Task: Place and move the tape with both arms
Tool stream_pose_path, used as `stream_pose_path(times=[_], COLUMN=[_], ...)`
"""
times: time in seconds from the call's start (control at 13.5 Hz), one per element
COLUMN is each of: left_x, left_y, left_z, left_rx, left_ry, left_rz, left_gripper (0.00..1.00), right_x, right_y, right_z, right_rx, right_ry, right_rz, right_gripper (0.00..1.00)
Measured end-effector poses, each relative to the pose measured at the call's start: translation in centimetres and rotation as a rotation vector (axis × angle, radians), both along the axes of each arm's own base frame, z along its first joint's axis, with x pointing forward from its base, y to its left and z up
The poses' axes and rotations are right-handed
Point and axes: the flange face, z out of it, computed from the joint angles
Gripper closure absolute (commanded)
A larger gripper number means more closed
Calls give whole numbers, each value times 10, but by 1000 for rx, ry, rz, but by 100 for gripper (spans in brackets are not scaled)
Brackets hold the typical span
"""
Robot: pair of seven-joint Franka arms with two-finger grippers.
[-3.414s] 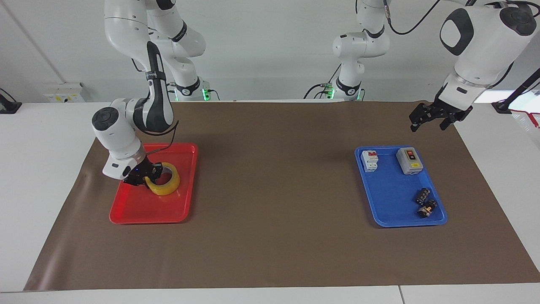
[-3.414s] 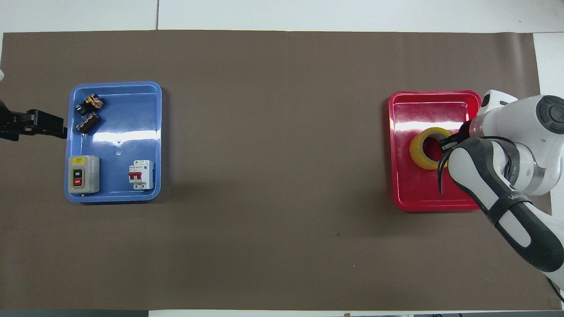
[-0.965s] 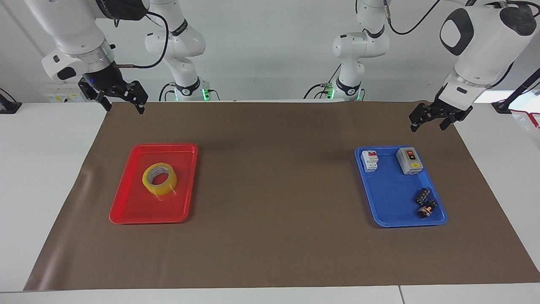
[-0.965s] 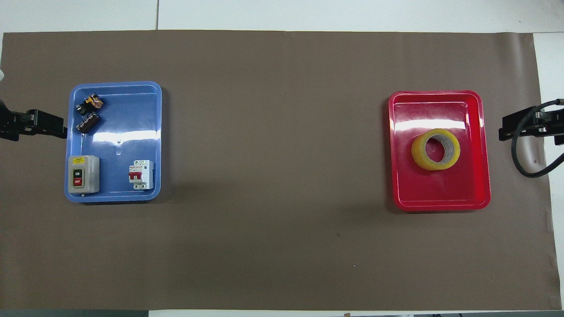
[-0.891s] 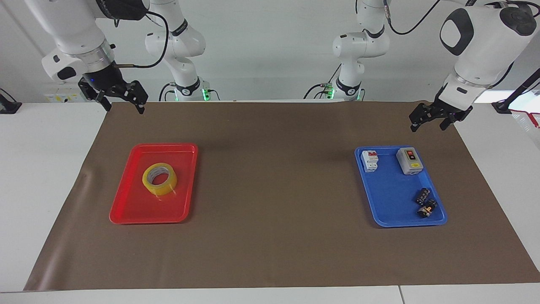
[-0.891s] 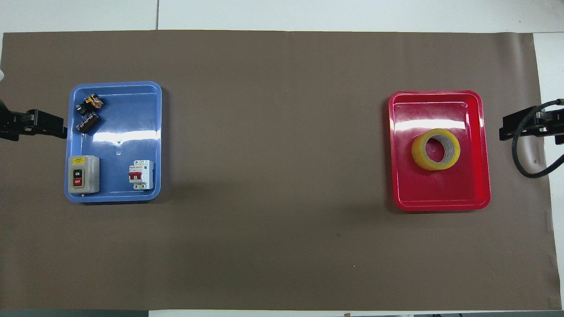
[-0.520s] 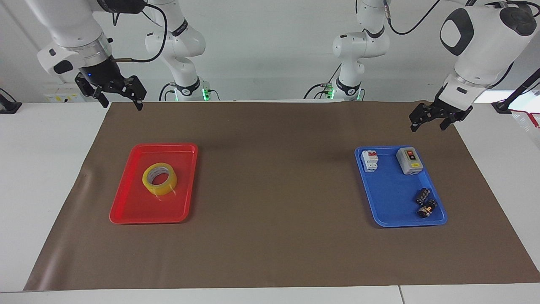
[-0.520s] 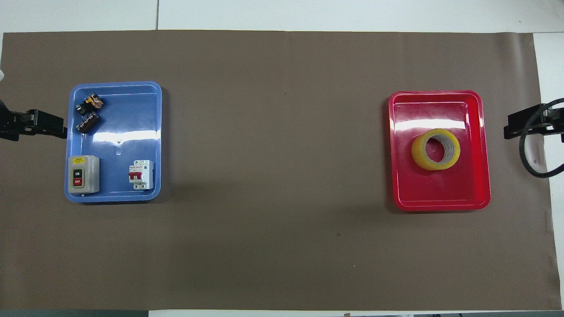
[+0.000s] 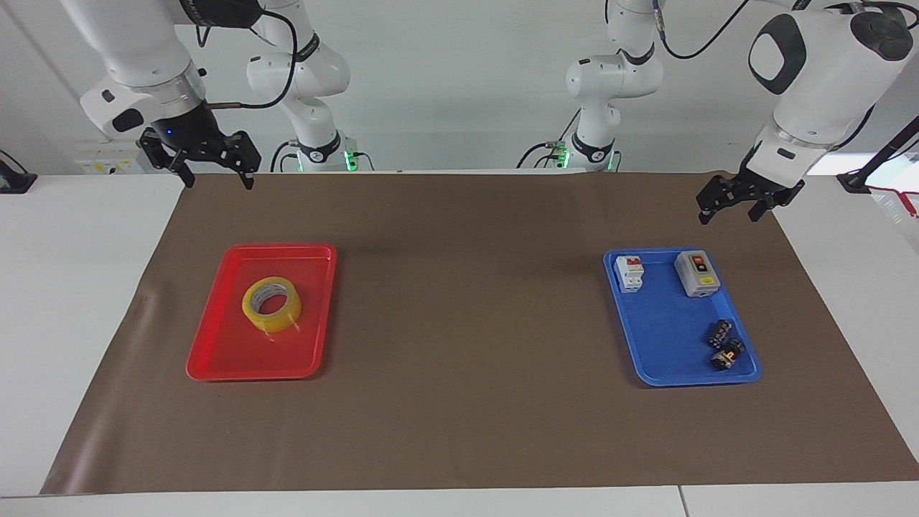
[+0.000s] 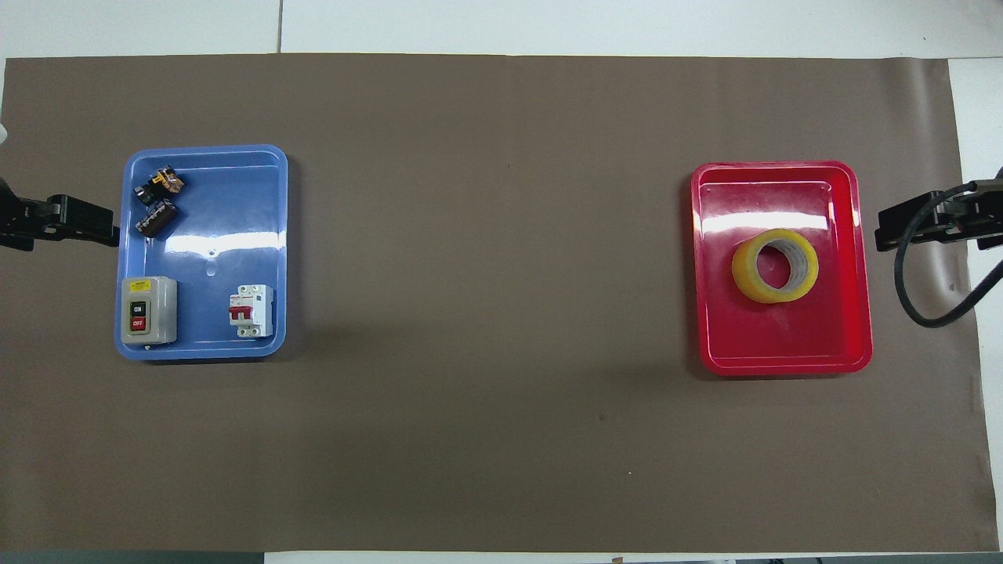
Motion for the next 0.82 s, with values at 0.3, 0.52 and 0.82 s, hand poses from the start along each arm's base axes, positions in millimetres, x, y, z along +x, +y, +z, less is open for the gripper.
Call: stream_pose_path(times=[0.3,0.52,0.82], left_x=[0,0,0], left_y=[0,0,0], left_z=[0,0,0], left_rx=[0,0,0], left_ry=[0,0,0], left_rz=[0,0,0], left_gripper=[0,0,0], right_x=[0,0,0], right_y=[0,0,0], right_z=[0,0,1], right_rx=[1,0,0], right_ry=[1,0,-2], right_rz=[38,40,40], right_gripper=[0,0,0])
